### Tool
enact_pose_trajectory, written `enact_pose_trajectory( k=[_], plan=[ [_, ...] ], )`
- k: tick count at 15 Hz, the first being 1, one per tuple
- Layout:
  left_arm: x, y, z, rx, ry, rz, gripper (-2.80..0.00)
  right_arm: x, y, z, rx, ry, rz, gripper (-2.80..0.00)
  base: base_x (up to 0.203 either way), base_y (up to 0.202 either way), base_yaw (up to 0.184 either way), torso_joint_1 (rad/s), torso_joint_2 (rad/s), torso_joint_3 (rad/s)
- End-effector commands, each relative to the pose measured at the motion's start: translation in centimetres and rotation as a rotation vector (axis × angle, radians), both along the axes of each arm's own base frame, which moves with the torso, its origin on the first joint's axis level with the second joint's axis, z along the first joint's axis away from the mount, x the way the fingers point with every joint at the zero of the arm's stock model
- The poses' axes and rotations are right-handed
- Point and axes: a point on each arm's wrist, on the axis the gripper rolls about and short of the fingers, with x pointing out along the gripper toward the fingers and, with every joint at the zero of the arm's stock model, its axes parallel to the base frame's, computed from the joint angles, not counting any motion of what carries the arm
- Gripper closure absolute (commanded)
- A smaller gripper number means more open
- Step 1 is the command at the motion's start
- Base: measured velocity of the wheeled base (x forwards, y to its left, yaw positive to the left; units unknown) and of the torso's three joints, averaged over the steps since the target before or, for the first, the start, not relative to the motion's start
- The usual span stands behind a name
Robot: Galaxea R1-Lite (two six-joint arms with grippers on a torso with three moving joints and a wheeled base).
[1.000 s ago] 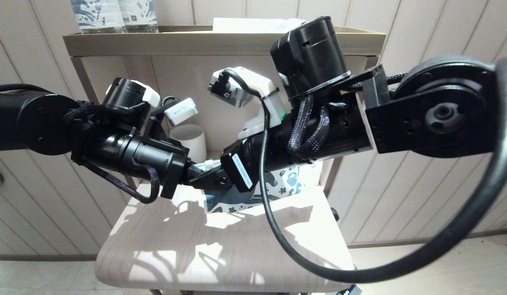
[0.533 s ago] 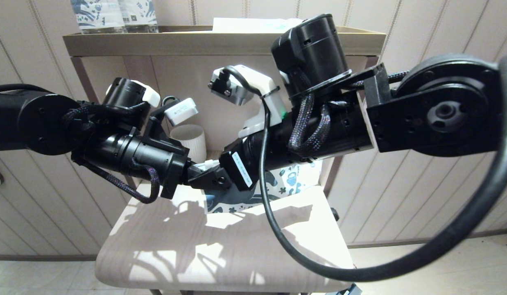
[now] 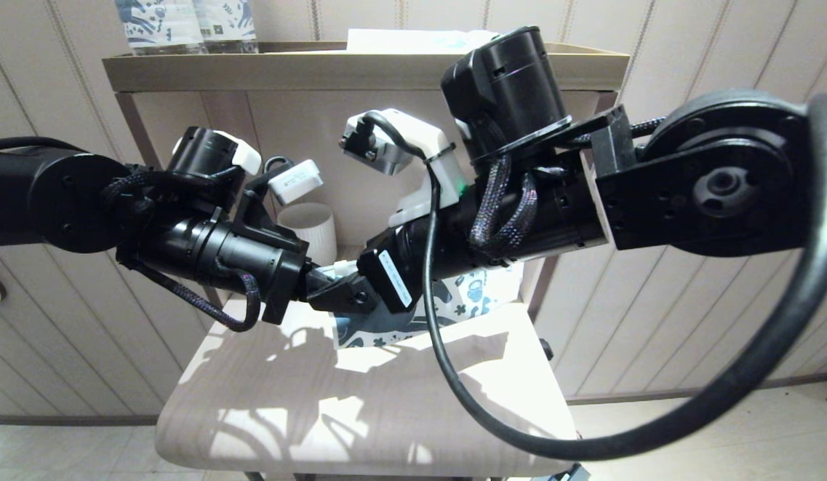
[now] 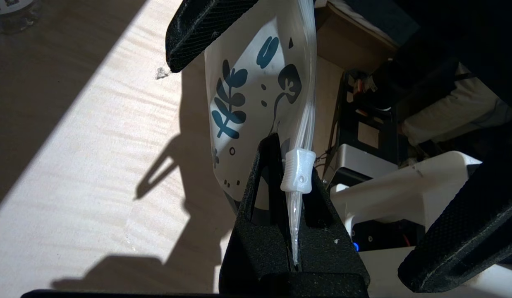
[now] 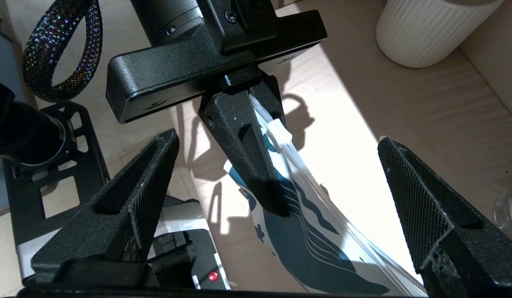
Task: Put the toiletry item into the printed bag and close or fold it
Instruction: Close the strorage bag and place it on the desk
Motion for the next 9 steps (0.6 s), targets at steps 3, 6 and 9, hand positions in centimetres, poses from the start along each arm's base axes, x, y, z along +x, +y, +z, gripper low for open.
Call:
enact_pose_trajectory(
  k=[3,6,9],
  plan=[
    [0.04,-0.02,-0.14,-0.001,0.007,-0.004,0.00,0.08,0.13,-0.20,-0.004,0.007,0.003,0.00,0.000,0.000,0.000,0.000,0.00,0.000],
    [0.04,-0.02,-0.11,-0.002,0.005,-0.006,0.00,0.14,0.31,-0.02,0.008,0.007,0.016,0.00,0.000,0.000,0.000,0.000,0.00,0.000],
    [0.03,-0.01,-0.09,-0.002,0.003,-0.005,0.00,0.14,0.33,0.05,0.018,0.018,0.033,0.00,0.000,0.000,0.000,0.000,0.00,0.000]
  ],
)
